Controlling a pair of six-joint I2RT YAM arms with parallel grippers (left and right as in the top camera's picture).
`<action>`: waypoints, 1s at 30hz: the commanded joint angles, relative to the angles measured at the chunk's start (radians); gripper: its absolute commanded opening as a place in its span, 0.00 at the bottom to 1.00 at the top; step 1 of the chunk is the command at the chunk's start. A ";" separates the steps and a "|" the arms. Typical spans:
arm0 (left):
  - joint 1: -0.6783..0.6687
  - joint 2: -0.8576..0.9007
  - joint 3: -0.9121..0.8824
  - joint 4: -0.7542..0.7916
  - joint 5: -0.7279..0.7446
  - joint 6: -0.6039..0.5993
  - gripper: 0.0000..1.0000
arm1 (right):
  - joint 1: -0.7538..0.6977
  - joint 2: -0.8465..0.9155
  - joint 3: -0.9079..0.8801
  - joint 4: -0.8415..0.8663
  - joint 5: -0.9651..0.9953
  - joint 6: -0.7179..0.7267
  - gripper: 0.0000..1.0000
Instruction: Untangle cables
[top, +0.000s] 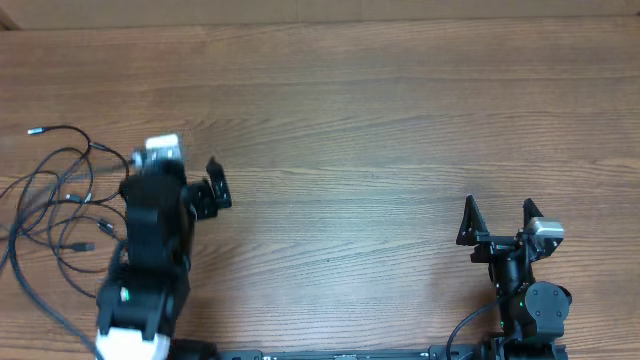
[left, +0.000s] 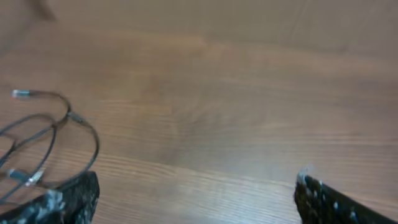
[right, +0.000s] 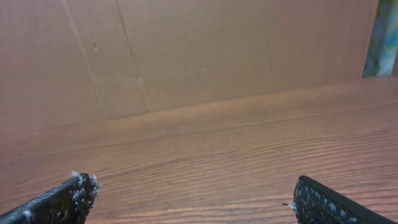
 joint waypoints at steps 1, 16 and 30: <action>0.005 -0.195 -0.208 0.158 0.021 -0.029 1.00 | 0.005 -0.009 -0.010 0.006 0.010 -0.004 1.00; 0.115 -0.768 -0.751 0.576 0.068 -0.210 1.00 | 0.005 -0.009 -0.010 0.006 0.010 -0.004 1.00; 0.149 -0.796 -0.752 0.425 0.301 0.099 1.00 | 0.005 -0.009 -0.010 0.006 0.010 -0.004 1.00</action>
